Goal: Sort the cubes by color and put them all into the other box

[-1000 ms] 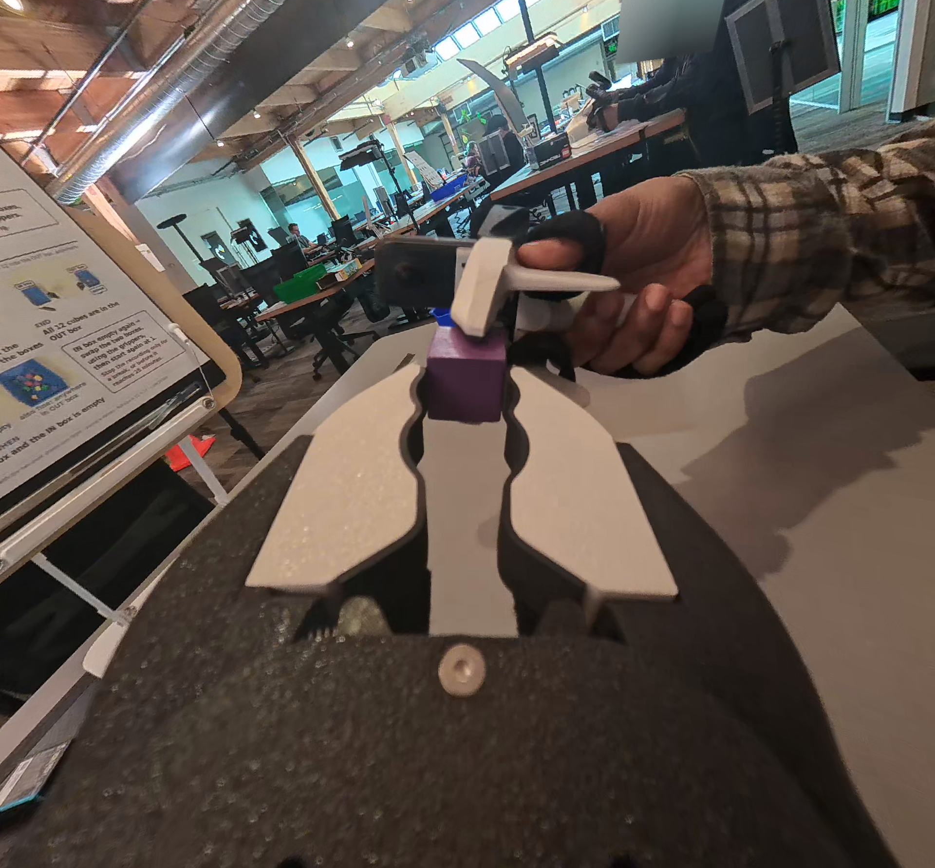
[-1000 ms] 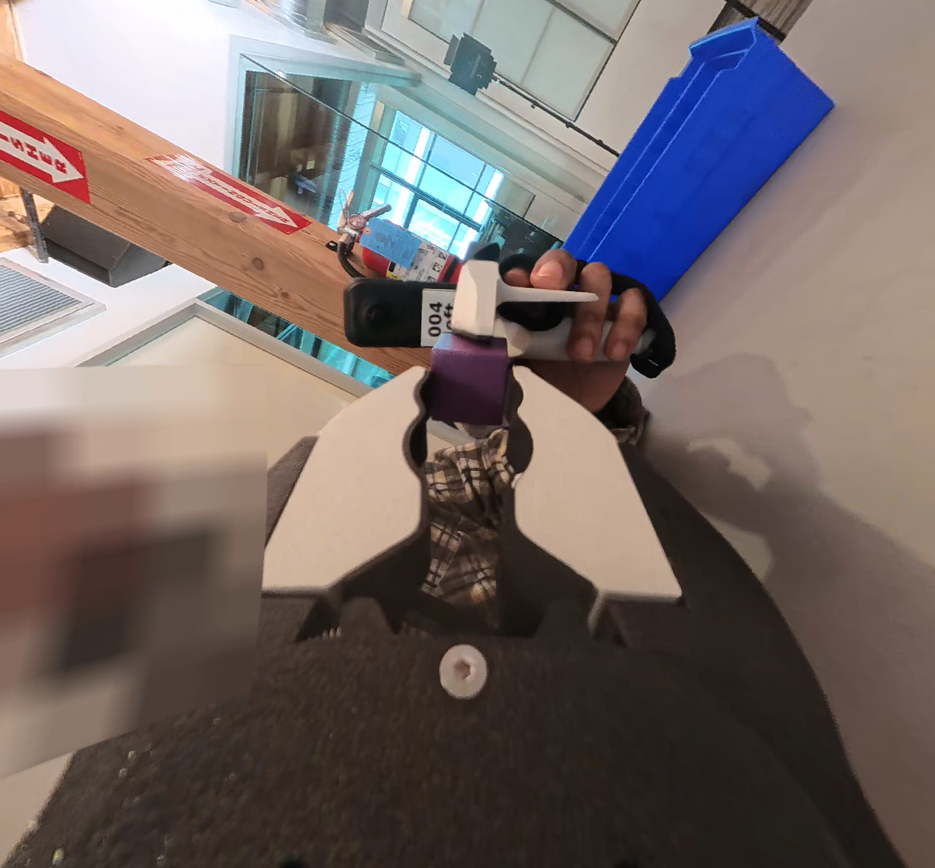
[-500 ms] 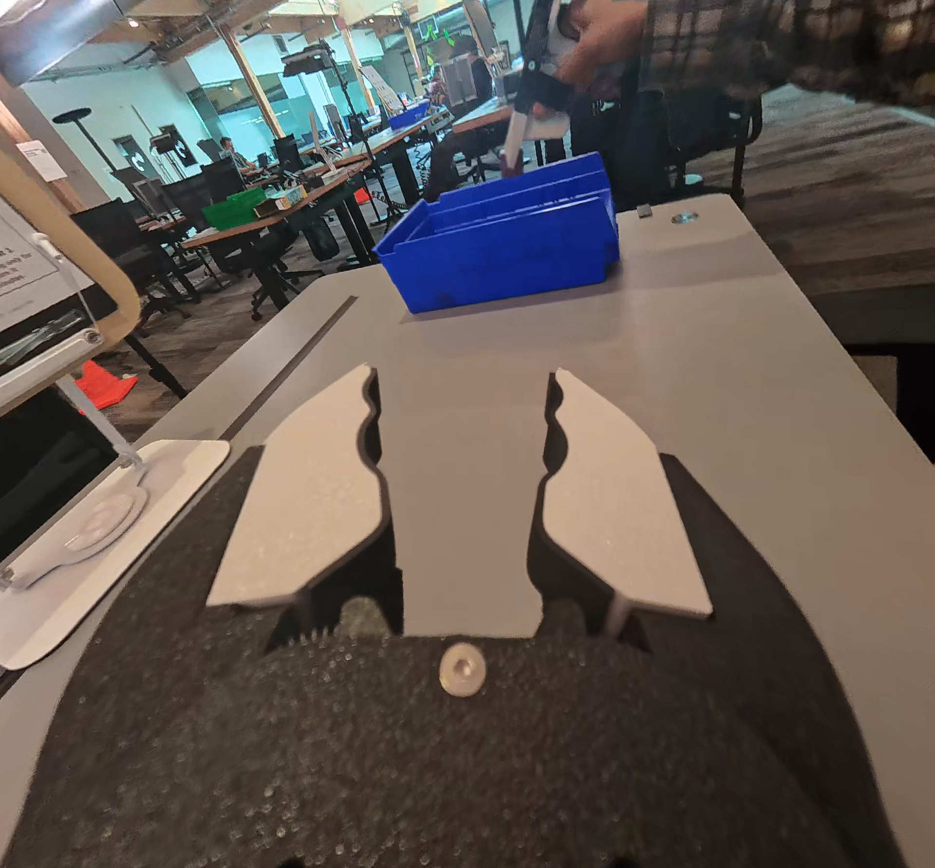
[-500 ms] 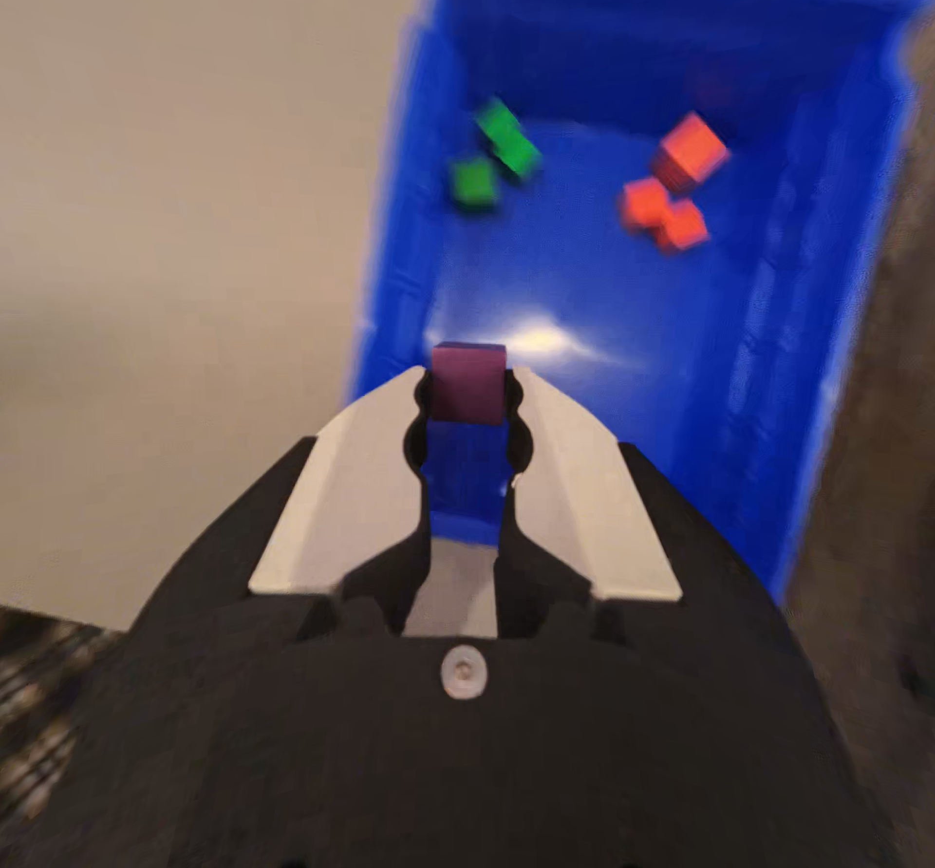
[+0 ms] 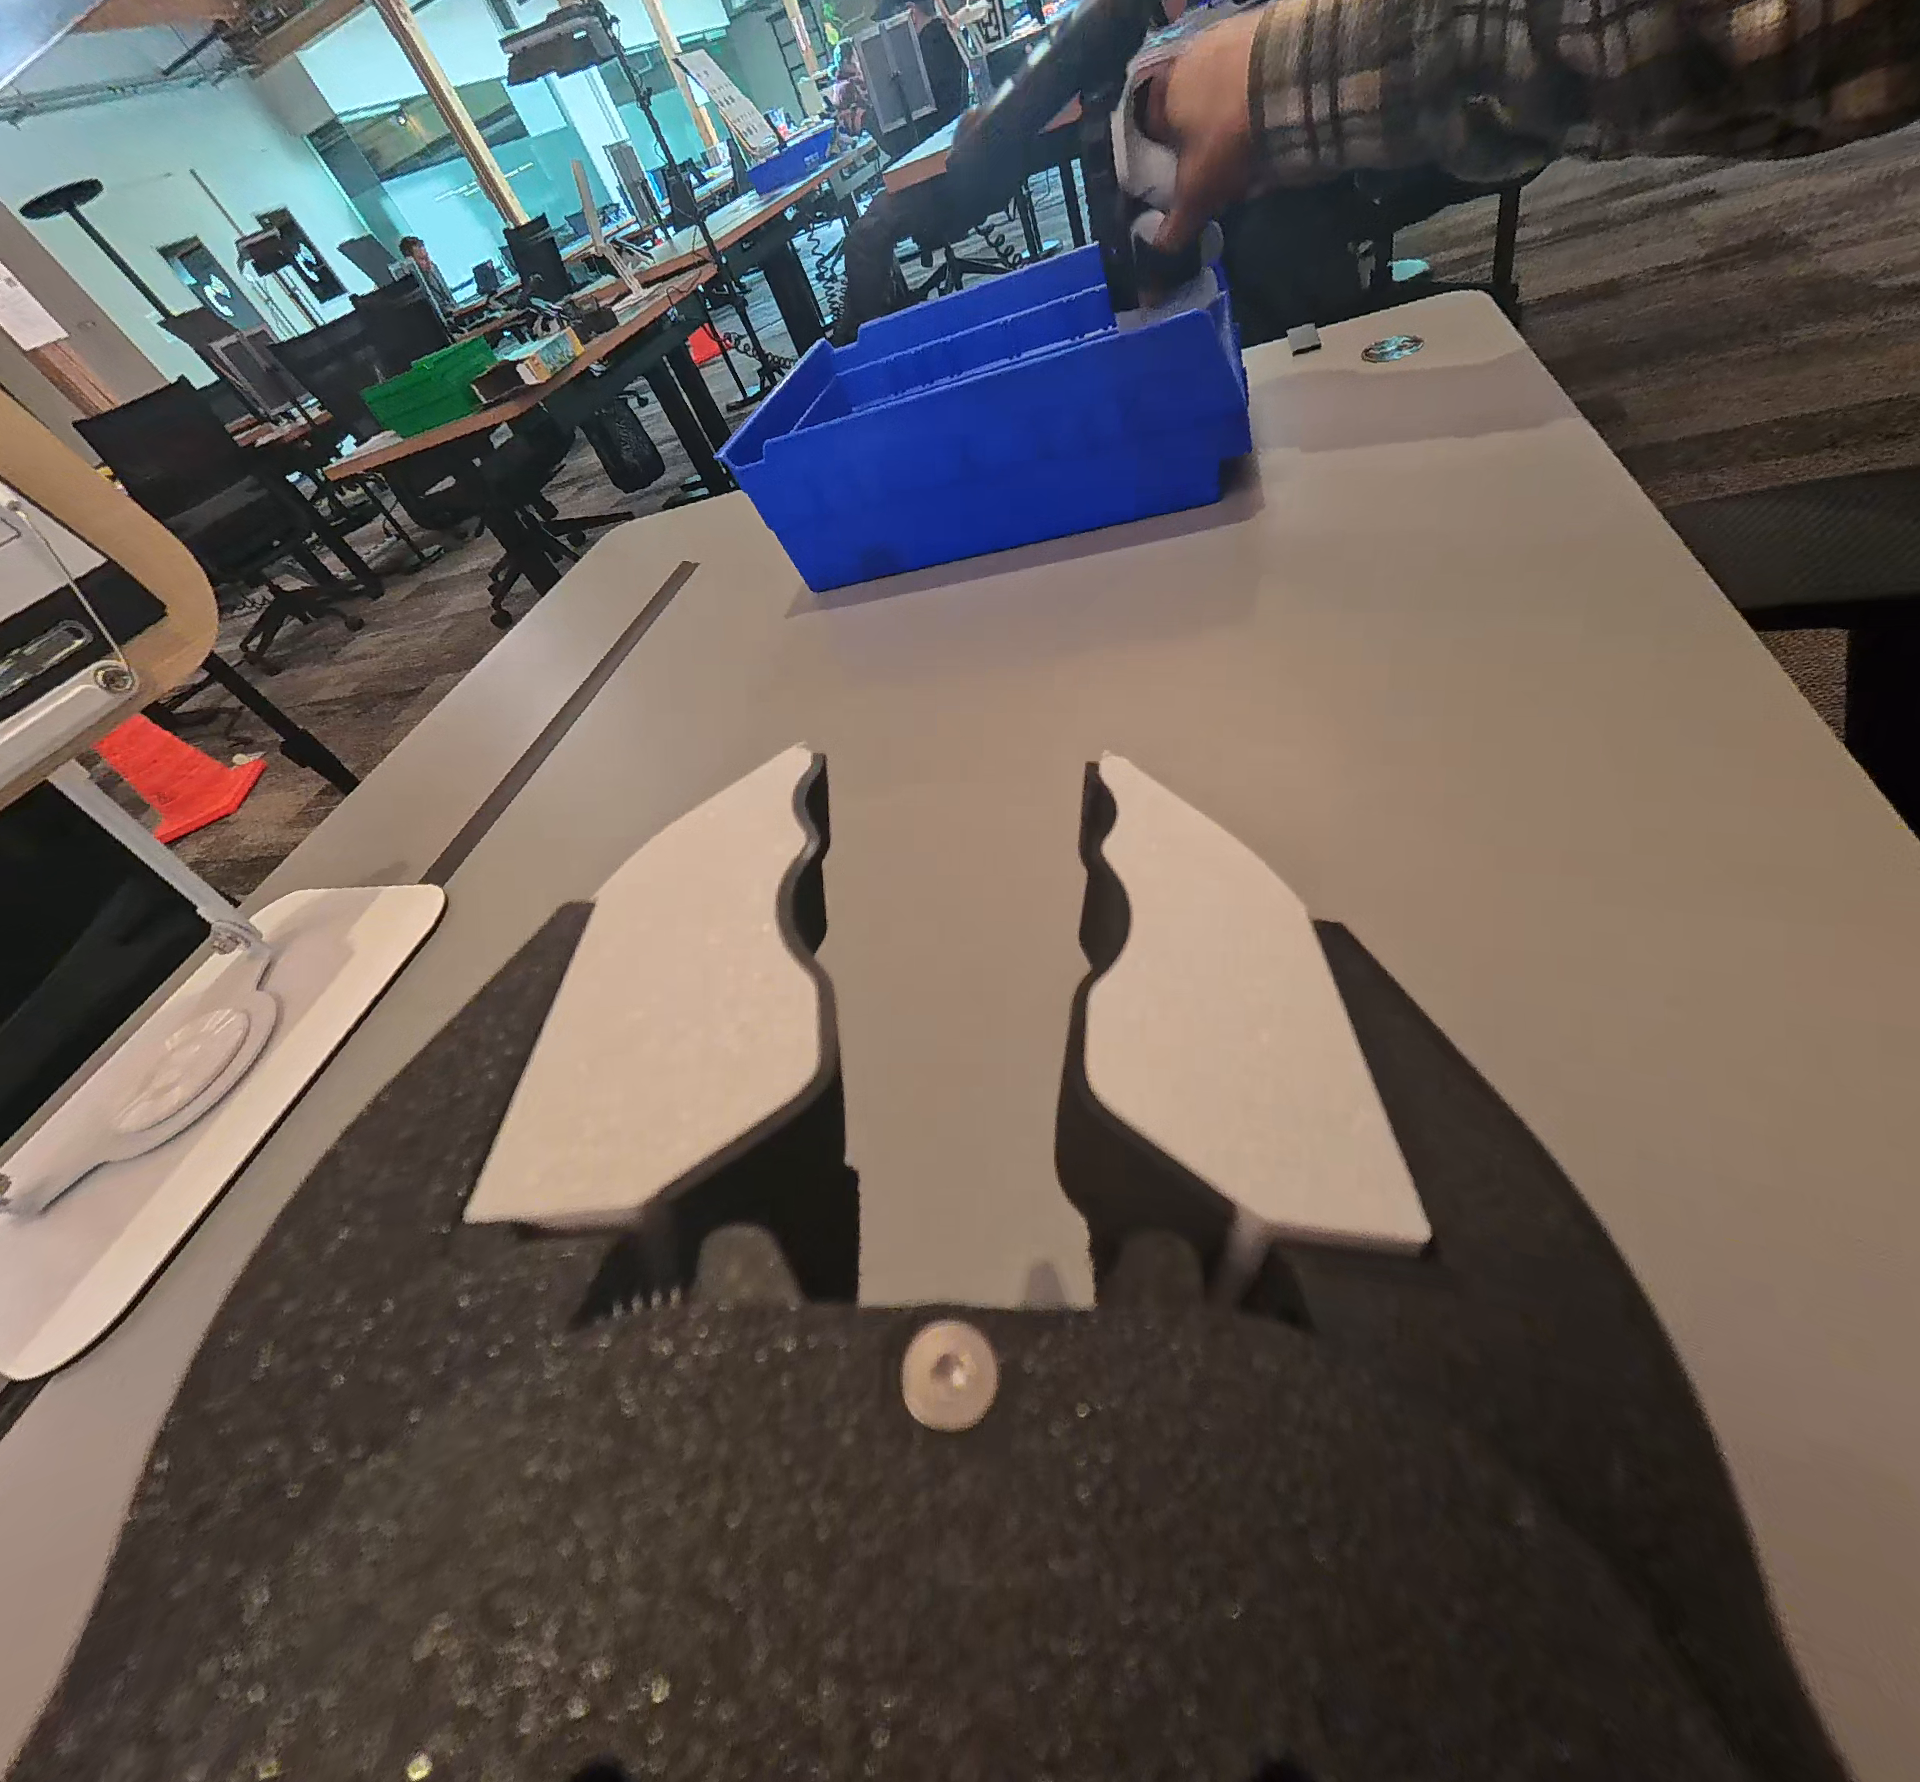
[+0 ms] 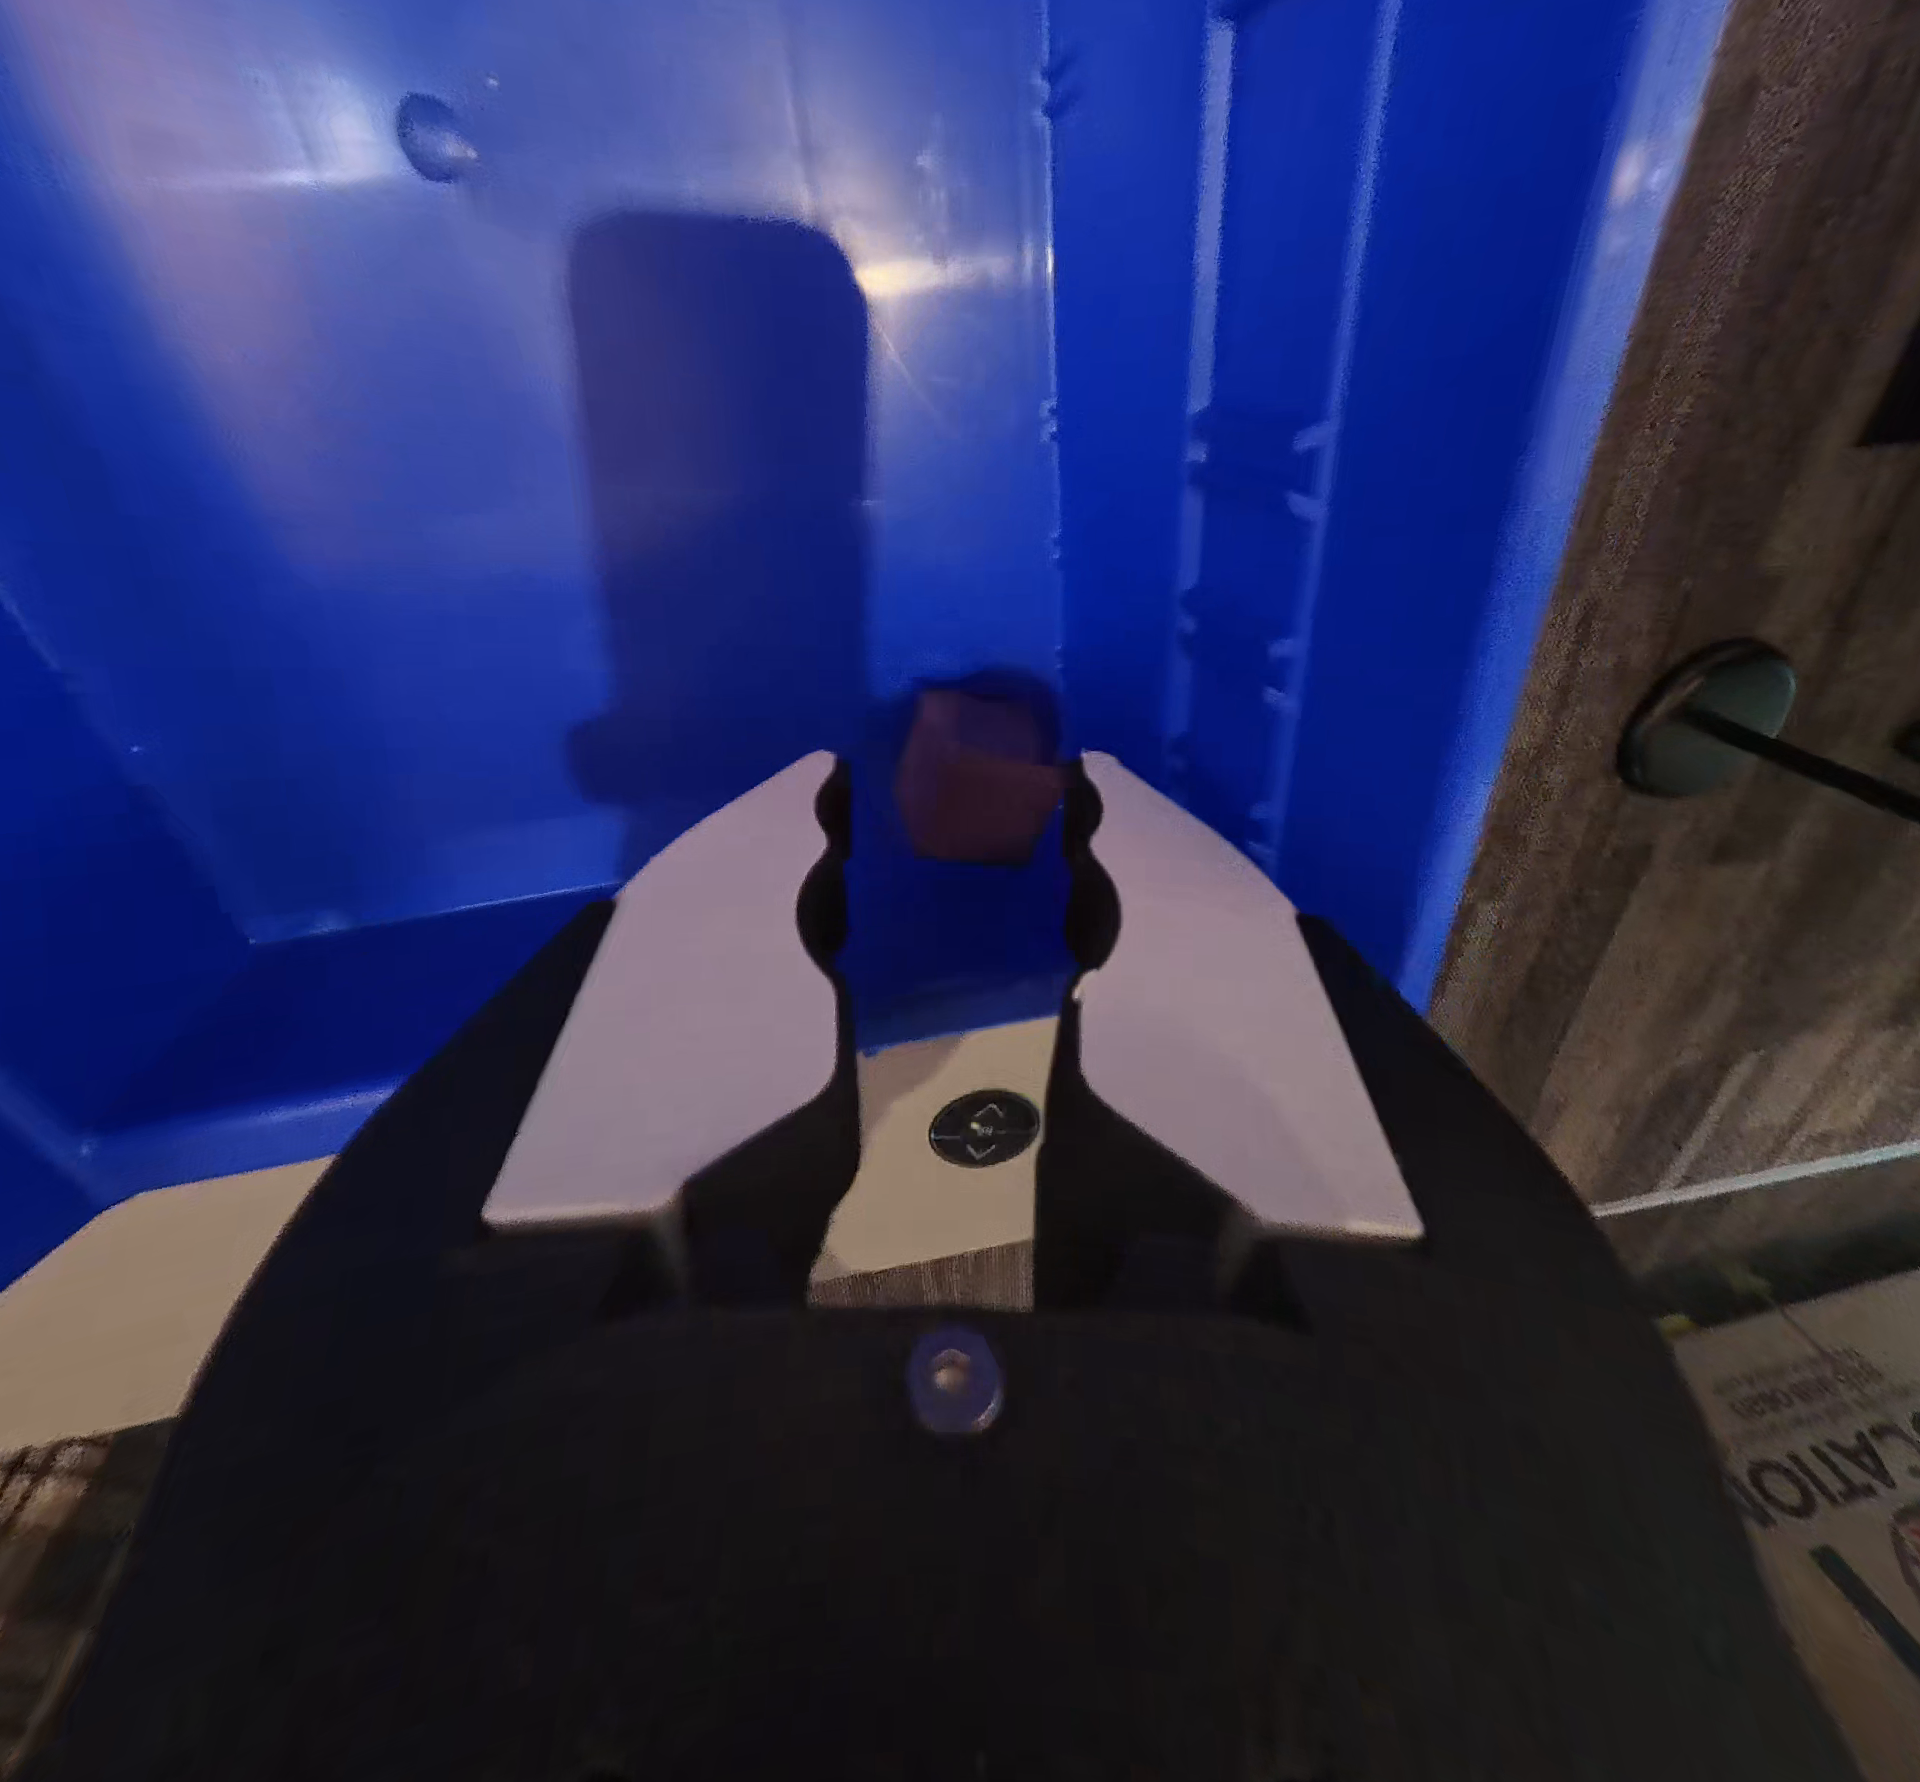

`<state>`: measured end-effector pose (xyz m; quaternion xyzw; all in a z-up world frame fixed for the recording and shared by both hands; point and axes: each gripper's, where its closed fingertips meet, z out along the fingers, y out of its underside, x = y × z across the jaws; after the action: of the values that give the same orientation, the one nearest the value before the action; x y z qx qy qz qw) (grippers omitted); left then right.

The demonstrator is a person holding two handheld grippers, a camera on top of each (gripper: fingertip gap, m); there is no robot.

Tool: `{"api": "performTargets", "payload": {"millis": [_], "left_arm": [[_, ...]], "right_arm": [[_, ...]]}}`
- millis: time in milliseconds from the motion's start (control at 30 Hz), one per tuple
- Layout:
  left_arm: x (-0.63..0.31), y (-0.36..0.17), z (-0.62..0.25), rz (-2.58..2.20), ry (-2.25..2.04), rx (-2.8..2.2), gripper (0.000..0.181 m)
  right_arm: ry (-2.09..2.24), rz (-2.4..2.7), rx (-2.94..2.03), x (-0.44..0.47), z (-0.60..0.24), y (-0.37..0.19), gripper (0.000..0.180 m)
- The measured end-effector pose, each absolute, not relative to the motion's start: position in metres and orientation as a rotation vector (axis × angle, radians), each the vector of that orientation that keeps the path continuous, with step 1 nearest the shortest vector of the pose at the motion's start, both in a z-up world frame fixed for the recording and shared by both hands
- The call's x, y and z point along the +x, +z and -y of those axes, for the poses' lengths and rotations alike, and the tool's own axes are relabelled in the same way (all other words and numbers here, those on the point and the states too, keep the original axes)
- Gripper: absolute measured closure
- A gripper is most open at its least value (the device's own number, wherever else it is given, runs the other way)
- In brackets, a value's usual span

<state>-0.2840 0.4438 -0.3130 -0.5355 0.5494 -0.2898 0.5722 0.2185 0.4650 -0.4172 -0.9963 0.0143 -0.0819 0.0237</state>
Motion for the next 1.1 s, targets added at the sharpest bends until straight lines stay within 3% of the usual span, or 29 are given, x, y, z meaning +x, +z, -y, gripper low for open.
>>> {"api": "performTargets", "payload": {"millis": [100, 200, 333, 433, 633, 800, 967, 1100], "left_arm": [[-0.284, -0.315, -0.445, -1.284, -0.686, -1.267, 0.135], [-0.282, -0.317, -0.446, -1.287, -0.686, -1.273, 0.135], [-0.281, -0.317, -0.446, -1.291, -0.672, -1.271, 0.135], [-0.283, -0.315, -0.449, -1.274, -0.67, -1.275, 0.133], [-0.3, -0.298, -0.456, -1.194, -0.626, -1.295, 0.125], [-0.356, -0.259, -0.454, -1.123, -0.475, -1.314, 0.124], [-0.496, -0.215, -0.472, -1.148, -0.018, -1.501, 0.124], [-0.628, -0.244, -0.493, -1.316, 0.195, -1.89, 0.119]], "right_arm": [[-0.214, -0.014, -3.033, 0.202, -0.473, -0.382, 0.134], [-0.219, 0.112, -2.842, 0.166, -0.495, -0.313, 0.133], [0.013, 0.367, -2.392, 0.064, -0.525, -0.219, 0.124], [0.23, 0.518, -2.022, -0.023, -0.528, -0.185, 0.124], [0.665, 0.683, -1.719, -0.149, -0.517, -0.239, 0.109], [0.826, 0.666, -1.599, -0.195, -0.526, -0.275, 0.106], [0.913, 0.742, -1.569, -0.222, -0.522, -0.297, 0.106], [0.895, 0.81, -1.595, -0.229, -0.518, -0.315, 0.107]]}}
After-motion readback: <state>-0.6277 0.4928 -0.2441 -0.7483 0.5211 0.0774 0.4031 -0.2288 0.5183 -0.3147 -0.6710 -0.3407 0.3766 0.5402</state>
